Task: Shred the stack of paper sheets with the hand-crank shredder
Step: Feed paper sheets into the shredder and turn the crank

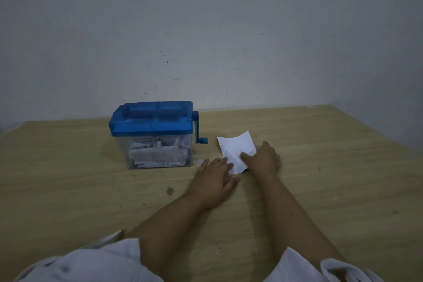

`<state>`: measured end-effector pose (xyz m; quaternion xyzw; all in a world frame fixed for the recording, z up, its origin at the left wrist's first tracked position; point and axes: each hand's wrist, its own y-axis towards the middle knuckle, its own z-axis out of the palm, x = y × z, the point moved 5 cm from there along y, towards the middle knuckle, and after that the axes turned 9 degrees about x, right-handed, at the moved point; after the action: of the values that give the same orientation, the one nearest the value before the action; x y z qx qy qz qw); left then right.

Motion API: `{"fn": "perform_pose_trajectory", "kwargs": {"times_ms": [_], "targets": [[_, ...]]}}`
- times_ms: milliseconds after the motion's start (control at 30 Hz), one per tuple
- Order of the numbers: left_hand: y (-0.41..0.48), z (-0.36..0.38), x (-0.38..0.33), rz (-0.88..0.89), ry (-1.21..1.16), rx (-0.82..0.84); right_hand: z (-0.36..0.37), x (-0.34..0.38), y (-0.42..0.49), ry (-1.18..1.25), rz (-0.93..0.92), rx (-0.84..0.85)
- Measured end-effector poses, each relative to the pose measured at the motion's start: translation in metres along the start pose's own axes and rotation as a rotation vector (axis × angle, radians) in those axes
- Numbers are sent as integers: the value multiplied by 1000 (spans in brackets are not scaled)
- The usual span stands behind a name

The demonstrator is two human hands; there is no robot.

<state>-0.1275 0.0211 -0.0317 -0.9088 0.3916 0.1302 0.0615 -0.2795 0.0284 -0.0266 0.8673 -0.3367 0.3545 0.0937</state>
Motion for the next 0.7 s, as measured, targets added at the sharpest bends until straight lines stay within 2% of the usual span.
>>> {"fn": "perform_pose_trajectory", "kwargs": {"times_ms": [200,367,533,633,700], "targets": [[-3,-5,1,-20,5,-89,1,-2,4,57,-51,-39],[-6,-8,1,-15,-89,-164,-5,-3,-2,245,-142,-132],[-22,-32,2,12,-508,-413,-22,5,-14,592,-130,-172],[-30,-48,-1,73,-752,-413,-27,18,-24,811,-107,-144],[-38,-70,-6,134,-940,-439,-29,38,-32,849,-154,-120]]}}
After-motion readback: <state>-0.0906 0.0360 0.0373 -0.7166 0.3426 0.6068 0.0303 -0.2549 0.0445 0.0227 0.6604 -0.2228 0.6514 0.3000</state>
